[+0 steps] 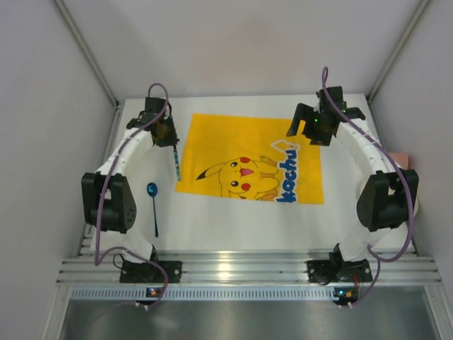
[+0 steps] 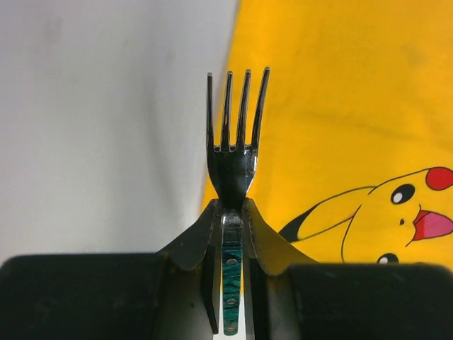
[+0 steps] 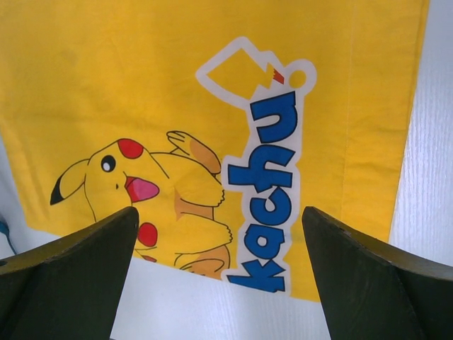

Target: Set the dinner table for one person

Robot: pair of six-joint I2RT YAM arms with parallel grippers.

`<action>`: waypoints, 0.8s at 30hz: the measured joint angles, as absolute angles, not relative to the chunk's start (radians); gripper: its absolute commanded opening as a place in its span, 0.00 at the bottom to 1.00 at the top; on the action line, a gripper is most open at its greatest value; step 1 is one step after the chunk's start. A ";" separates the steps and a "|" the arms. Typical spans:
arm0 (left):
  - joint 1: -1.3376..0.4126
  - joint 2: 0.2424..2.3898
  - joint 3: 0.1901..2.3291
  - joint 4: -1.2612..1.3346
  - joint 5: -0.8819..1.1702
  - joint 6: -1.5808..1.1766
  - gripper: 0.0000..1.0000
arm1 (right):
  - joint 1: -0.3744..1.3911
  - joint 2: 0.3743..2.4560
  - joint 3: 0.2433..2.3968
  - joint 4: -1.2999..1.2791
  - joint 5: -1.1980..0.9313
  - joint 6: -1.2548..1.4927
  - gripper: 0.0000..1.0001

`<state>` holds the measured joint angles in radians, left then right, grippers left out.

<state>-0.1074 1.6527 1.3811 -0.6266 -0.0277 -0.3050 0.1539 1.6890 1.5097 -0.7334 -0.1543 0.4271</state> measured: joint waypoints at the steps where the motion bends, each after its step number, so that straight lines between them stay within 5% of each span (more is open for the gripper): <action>1: -0.125 1.700 1.420 -0.606 -0.013 -0.290 0.00 | 0.154 1.689 1.507 -0.733 -0.152 0.427 1.00; 13: -0.301 2.253 1.938 -0.584 0.076 -0.177 0.00 | 0.154 1.637 1.434 -0.756 -0.125 0.416 1.00; 24: -0.301 2.295 1.913 -0.580 0.031 -0.187 0.00 | 0.148 1.611 1.420 -0.778 -0.091 0.384 1.00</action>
<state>-0.3008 2.2951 1.9129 -0.5800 0.0315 -0.1867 0.1482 1.6112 1.4200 -0.7776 -0.0906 0.3843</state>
